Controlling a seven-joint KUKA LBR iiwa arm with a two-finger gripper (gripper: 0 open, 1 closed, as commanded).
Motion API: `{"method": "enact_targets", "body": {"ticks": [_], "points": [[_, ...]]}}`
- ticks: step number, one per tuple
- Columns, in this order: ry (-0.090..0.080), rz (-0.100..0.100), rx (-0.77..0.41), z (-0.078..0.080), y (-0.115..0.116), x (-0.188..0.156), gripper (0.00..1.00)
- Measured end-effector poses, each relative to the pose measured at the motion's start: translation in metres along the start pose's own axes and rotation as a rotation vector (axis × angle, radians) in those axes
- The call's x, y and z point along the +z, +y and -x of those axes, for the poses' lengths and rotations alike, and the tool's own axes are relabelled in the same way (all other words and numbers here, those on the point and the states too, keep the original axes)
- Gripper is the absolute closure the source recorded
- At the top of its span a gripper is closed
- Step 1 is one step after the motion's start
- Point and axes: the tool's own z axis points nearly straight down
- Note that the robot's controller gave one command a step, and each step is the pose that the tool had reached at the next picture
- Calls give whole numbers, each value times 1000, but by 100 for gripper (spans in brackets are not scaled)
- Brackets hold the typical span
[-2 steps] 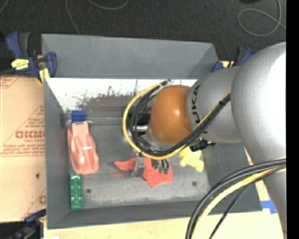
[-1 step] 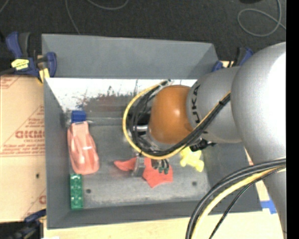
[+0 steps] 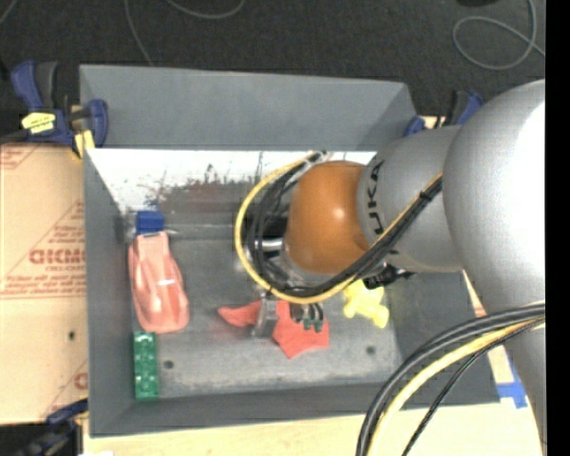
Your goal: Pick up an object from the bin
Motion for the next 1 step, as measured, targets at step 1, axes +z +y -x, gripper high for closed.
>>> {"method": "enact_targets", "body": {"ticks": [1], "points": [[-2, 1, 0, 1, 0, -12, 100]]}}
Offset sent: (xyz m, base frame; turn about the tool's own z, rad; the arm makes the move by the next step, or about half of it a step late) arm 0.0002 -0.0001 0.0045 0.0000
